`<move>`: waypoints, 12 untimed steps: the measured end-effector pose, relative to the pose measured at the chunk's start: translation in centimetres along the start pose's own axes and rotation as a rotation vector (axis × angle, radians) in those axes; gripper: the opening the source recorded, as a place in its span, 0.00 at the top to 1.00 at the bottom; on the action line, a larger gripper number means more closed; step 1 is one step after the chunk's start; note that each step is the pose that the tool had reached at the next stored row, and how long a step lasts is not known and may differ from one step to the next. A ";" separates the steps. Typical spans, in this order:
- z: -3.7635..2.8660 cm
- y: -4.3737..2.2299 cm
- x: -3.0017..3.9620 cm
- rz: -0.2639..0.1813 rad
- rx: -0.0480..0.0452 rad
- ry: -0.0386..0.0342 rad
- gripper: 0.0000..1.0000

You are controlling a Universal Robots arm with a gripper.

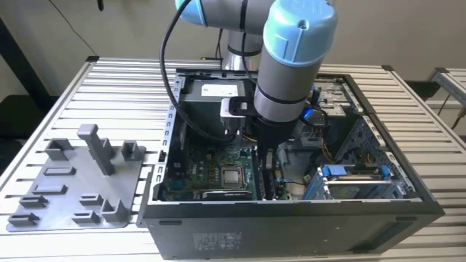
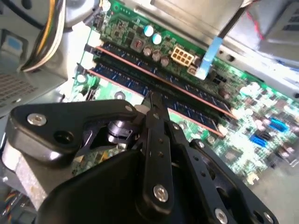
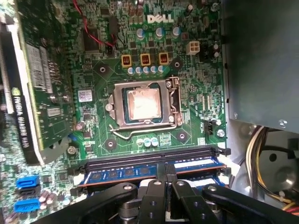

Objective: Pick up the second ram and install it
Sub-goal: 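Press down the second ram until it locks into place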

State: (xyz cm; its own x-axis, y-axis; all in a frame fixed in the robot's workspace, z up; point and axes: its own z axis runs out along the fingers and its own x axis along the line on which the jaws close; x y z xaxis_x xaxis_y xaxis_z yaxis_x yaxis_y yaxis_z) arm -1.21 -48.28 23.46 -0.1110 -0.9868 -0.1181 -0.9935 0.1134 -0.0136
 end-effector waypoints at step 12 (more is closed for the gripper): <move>-3.45 -0.05 -0.41 0.000 -0.0002 0.0003 0.89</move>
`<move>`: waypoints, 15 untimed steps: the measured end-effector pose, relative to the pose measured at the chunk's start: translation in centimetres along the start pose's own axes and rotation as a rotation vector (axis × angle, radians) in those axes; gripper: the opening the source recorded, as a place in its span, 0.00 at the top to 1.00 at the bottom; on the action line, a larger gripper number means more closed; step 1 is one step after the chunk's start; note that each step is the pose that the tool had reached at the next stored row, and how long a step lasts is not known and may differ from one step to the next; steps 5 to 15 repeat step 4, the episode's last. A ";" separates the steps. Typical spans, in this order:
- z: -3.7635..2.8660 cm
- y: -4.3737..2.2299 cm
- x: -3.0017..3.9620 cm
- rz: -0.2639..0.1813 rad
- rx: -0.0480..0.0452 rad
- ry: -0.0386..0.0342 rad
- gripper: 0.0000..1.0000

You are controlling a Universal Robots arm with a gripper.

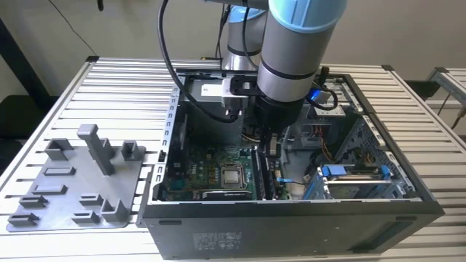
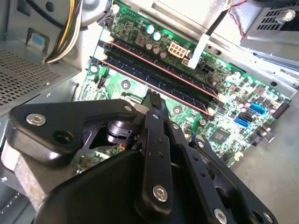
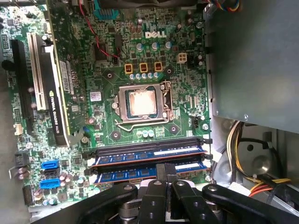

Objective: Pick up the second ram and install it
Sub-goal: 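Press down the second ram until it locks into place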

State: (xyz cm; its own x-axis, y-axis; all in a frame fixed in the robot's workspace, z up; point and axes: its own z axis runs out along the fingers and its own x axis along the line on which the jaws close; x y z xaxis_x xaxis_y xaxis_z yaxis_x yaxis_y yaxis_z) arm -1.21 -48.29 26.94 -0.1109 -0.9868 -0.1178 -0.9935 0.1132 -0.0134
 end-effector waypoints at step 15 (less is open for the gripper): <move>-0.02 0.00 0.00 0.000 0.0000 0.0001 0.89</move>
